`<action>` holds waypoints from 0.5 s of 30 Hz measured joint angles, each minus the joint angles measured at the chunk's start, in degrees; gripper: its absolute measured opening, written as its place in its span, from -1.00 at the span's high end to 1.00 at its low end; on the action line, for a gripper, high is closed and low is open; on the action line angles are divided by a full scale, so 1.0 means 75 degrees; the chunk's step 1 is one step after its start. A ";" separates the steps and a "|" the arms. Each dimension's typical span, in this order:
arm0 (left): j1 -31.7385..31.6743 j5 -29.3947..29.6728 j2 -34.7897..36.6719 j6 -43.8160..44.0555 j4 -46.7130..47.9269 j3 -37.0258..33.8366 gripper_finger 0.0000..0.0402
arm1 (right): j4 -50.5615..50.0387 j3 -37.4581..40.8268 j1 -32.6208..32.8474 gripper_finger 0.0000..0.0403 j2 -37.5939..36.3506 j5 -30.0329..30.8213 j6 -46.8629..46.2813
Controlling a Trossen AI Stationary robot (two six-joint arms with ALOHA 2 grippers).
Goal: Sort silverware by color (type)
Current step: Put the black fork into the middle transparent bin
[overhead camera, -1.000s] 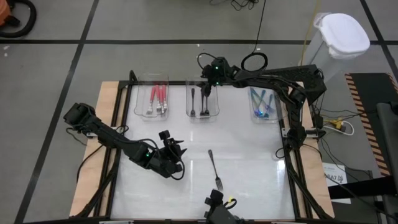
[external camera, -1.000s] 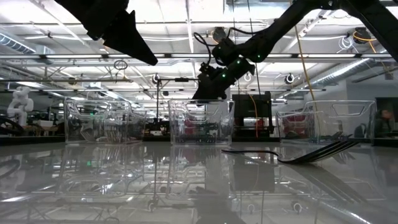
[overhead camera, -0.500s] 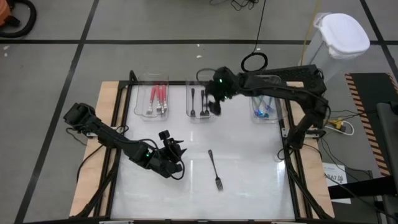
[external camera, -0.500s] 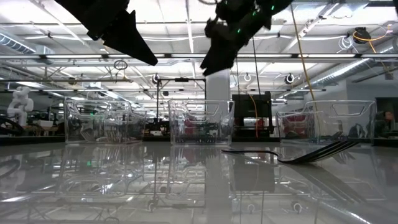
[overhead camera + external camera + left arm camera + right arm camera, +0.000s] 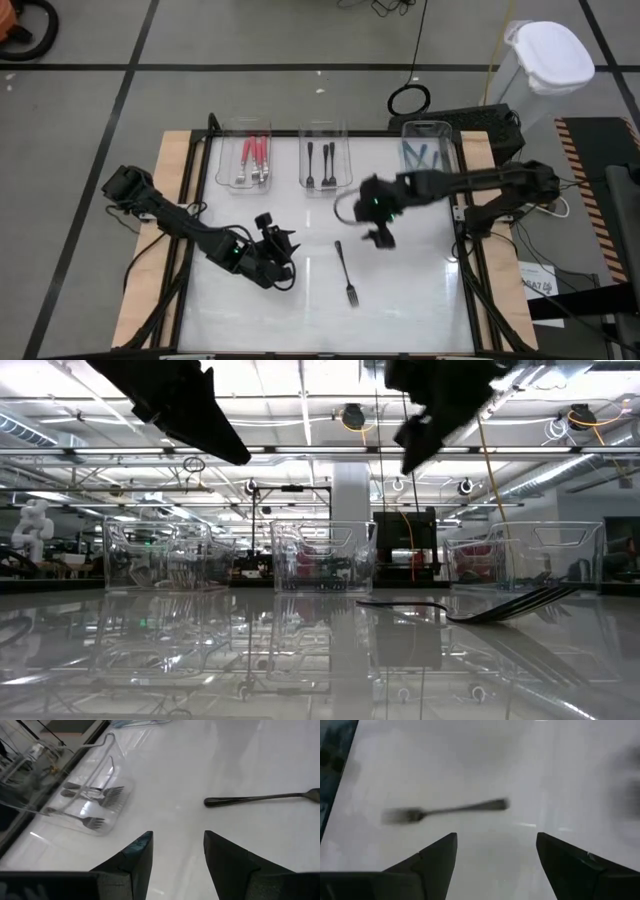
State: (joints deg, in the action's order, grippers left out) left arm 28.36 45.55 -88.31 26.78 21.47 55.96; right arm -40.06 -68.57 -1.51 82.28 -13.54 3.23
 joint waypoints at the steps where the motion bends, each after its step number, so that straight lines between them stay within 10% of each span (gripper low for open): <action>1: 0.0040 -0.0018 0.0000 0.0112 0.0000 0.0000 0.13 | 0.0216 0.0338 0.0195 -0.34 -0.0099 0.0003 -0.0024; 15: 0.0194 -0.0078 -0.0085 0.1764 -0.0370 0.0000 0.13 | 0.5505 0.4003 0.2042 -0.34 -0.0379 0.0456 -0.1405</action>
State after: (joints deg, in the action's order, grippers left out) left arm 29.82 44.97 -88.95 40.01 18.70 55.96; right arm 1.23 -38.55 13.80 79.44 -10.12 -7.31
